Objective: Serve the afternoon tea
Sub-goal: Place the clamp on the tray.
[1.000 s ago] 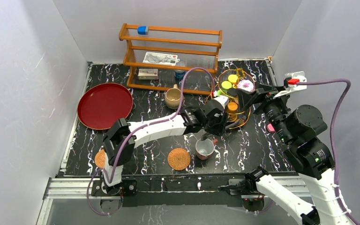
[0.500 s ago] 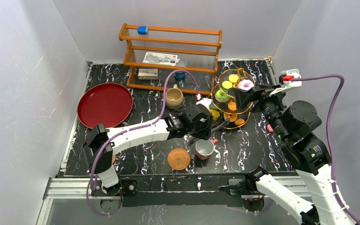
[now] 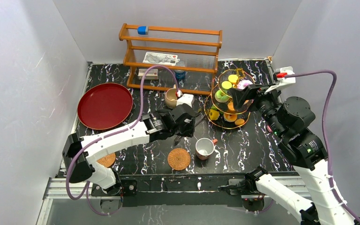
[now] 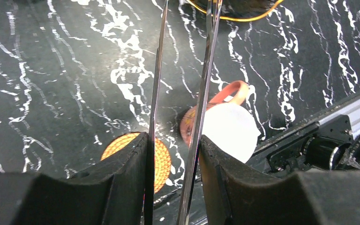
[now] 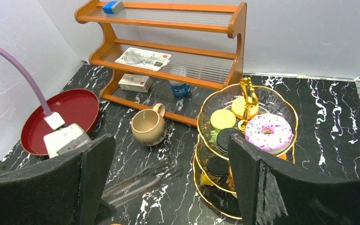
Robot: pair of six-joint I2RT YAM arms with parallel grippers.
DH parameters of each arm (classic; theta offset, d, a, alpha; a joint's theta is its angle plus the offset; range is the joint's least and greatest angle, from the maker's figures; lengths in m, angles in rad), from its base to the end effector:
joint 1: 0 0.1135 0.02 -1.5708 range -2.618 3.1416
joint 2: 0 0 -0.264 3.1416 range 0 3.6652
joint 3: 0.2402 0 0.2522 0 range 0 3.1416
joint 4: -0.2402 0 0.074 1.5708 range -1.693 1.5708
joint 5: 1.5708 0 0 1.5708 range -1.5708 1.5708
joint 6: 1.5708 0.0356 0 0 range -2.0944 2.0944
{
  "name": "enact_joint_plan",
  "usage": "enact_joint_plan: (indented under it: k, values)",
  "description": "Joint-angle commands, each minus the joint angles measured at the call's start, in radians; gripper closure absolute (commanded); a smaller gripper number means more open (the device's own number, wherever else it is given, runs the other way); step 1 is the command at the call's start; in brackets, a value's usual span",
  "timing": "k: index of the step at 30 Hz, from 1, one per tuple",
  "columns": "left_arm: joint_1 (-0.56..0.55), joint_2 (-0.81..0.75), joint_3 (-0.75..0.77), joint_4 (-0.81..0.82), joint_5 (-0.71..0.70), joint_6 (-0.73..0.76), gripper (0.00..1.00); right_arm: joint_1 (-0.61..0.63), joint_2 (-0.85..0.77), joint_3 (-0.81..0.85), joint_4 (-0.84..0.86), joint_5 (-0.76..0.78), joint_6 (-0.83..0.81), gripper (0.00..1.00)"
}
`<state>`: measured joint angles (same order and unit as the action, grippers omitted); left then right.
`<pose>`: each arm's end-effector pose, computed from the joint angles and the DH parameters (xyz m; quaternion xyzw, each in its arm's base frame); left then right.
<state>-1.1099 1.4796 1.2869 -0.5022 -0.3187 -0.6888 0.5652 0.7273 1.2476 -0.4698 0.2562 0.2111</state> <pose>0.1571 -0.2912 0.3193 0.1211 0.8885 -0.2384 0.3730 0.1009 0.0533 0.4683 -0.0292 0.6890 0.1906 0.6986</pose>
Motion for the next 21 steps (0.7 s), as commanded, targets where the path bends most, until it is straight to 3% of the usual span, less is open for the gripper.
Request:
enact_joint_plan:
  k: [1,5,11,14,21]
  values:
    - [0.039,-0.087,0.001,-0.087,-0.104,-0.015,0.61,0.003,0.008,0.029,0.039,0.006,0.006,0.01]
    - [0.108,-0.149,0.016,-0.142,-0.142,0.017,0.60,0.003,0.000,0.020,0.049,0.011,0.007,0.01]
    - [0.310,-0.222,0.024,-0.141,-0.112,0.105,0.60,0.003,-0.005,-0.002,0.053,0.009,-0.001,0.01]
    - [0.390,-0.209,0.064,-0.170,-0.180,0.164,0.60,0.003,-0.012,-0.007,0.052,0.007,-0.001,0.01]
    - [0.688,-0.174,0.037,-0.158,-0.161,0.264,0.60,0.004,-0.020,-0.020,0.052,-0.017,0.000,0.01]
